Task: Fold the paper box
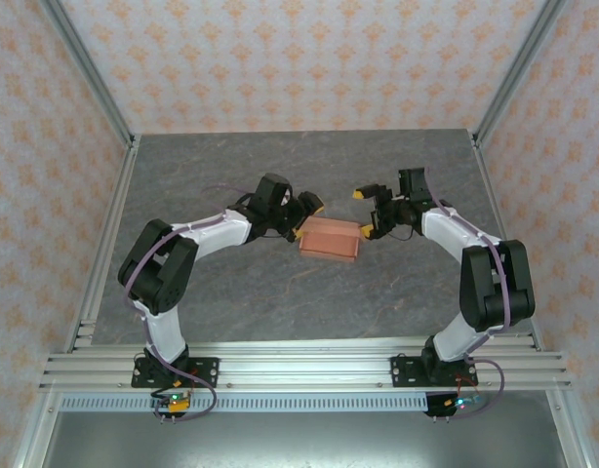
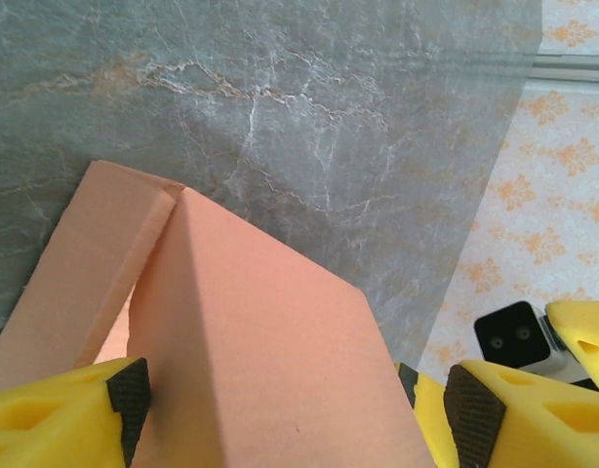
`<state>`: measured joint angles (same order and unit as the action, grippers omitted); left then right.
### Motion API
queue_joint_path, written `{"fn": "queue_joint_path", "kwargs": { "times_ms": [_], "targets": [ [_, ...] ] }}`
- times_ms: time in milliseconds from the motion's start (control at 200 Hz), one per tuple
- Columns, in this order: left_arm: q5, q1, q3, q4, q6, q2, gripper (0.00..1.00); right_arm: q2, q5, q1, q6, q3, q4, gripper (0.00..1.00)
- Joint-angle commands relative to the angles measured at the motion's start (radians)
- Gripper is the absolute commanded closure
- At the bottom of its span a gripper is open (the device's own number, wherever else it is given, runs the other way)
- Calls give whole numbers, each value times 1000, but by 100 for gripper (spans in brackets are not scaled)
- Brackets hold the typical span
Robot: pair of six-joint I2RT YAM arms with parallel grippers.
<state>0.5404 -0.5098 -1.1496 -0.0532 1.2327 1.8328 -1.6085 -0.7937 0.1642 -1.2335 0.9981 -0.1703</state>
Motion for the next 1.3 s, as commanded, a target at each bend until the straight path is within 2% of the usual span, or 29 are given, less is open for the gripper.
{"fn": "queue_joint_path", "kwargs": {
  "times_ms": [0,255,566,686,841,921,1021,1116,1296],
  "targets": [
    [40,-2,-30,31,-32,-68,15,-6,-40,20,12,27,-40,16],
    [50,44,-30,79,-82,-76,15,22,-46,1,55,14,11,15],
    [61,53,-12,98,-134,-74,15,60,40,-22,240,10,-198,14],
    [72,55,-4,90,-133,-63,15,64,8,-16,200,-41,-149,14],
    [95,53,-7,68,-122,-44,23,59,0,23,119,-55,-70,15],
    [120,54,-13,59,-109,-28,25,39,-1,46,95,-42,-44,18],
    [123,47,-3,42,-106,-30,28,15,-15,57,68,-32,-6,27],
    [124,47,-8,60,-116,-27,29,11,-7,60,75,-19,-23,29],
    [96,50,-2,69,-119,-40,28,17,3,57,180,45,-178,16]
  ]
}}
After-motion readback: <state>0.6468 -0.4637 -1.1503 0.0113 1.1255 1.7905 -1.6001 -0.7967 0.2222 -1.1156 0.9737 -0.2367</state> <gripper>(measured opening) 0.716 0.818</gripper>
